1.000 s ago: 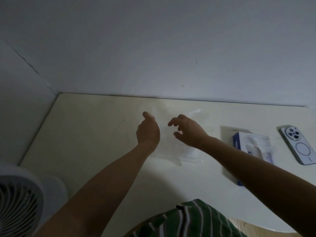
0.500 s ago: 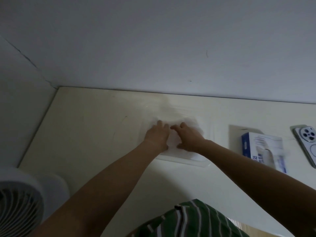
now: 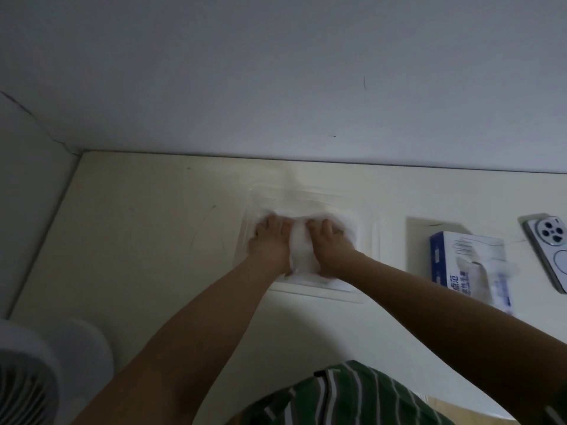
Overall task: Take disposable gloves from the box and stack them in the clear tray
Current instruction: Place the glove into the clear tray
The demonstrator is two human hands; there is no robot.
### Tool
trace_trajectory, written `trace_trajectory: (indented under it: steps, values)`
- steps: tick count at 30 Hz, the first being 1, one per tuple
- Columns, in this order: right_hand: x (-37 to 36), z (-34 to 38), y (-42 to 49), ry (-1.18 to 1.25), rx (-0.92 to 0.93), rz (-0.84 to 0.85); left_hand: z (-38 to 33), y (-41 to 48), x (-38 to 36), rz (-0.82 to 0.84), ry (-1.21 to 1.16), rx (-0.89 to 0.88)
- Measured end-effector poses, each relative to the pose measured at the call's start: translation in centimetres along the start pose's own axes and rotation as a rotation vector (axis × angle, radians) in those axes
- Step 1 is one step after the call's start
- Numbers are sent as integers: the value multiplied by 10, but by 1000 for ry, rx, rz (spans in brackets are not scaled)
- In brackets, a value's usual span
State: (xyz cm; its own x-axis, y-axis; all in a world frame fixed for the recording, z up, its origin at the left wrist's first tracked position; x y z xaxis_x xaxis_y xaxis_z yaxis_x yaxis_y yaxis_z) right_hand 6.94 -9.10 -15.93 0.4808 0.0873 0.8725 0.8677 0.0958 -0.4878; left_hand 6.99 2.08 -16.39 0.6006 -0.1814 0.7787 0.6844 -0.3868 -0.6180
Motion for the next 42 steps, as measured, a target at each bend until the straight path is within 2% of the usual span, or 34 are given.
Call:
trace_trajectory:
  steps: [3,6,9,11,14,16,19,21,24,27,30,32,37,40,42]
  values:
    - [1,0,-1,-12,-3,15,1,0,0,54,-9,8]
    - [6,-2,-8,-27,14,76,-1,-8,5,55,-136,60]
    - [27,-5,-20,64,66,155,-10,-17,27,33,-188,129]
    - [56,-11,-29,222,120,91,-21,-21,55,-89,-114,136]
    - [102,-41,-47,499,122,-84,-47,-28,101,-423,-99,94]
    - [117,-81,-61,635,59,-199,-73,-30,124,-591,-153,36]
    - [114,-147,-76,692,-88,-319,-115,-25,144,-710,-246,-116]
    - [95,-195,-87,696,-210,-314,-154,-14,147,-675,-375,-267]
    - [58,-258,-108,661,-382,-304,-216,7,134,-493,-534,-432]
    - [28,-289,-121,557,-467,-281,-257,28,111,-326,-500,-479]
    - [-4,-302,-124,351,-513,-112,-285,43,84,-158,-463,-506]
    - [-16,-307,-125,336,-519,-98,-295,49,73,-128,-446,-514]
    - [-9,-320,-125,627,-475,-243,-300,61,67,-178,-415,-466]
    - [5,-331,-126,1009,-452,-324,-299,66,65,-170,-408,-459]
    - [14,-338,-126,1350,-412,-334,-300,68,65,-156,-403,-467]
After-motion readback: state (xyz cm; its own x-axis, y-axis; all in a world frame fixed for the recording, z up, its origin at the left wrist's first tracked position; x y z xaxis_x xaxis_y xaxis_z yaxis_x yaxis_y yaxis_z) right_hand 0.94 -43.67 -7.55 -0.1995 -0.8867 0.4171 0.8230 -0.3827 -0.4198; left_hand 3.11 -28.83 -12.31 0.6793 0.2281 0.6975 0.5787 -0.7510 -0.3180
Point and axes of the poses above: each hand's wrist, its own y-axis towards the middle knuckle, its own x-axis out of the back of the hand, z = x × y, the point moved 7 cm from there along y, towards the middle knuckle, and after that the axes turned 14 degrees about -x, right-handed, at the moved point
